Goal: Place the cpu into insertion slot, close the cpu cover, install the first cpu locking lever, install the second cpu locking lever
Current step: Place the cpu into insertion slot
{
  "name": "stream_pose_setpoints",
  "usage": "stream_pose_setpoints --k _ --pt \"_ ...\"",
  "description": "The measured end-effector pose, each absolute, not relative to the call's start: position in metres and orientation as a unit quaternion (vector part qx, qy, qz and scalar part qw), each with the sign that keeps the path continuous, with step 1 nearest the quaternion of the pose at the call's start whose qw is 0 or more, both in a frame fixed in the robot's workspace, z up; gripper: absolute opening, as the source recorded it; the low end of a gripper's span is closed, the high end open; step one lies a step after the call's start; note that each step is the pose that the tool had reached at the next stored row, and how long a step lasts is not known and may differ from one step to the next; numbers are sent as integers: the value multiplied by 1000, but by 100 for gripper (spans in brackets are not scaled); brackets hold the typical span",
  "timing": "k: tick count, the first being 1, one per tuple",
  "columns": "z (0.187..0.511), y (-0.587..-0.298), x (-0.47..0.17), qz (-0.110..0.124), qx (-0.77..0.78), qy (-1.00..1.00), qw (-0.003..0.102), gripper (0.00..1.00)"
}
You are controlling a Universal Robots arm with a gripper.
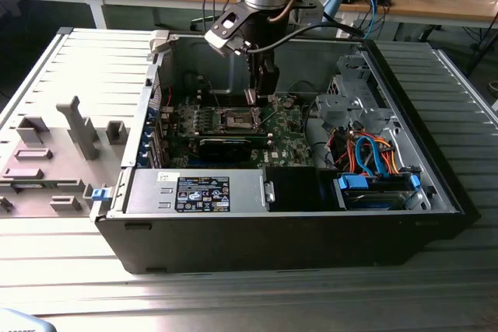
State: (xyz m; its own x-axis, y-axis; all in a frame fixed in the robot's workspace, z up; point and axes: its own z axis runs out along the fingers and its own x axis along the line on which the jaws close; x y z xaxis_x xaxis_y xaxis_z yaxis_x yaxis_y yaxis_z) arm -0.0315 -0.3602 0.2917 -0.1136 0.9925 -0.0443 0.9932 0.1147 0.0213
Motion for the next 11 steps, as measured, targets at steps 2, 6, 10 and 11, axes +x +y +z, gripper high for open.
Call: stream_pose_setpoints --k 2,6,10,11 --pt "292 -360 -31 -7 667 745 24 55" --pt "292 -360 -31 -7 669 743 24 55" --pt "292 -360 -31 -7 671 741 24 55" --pt "292 -360 -31 -7 672 740 24 55"
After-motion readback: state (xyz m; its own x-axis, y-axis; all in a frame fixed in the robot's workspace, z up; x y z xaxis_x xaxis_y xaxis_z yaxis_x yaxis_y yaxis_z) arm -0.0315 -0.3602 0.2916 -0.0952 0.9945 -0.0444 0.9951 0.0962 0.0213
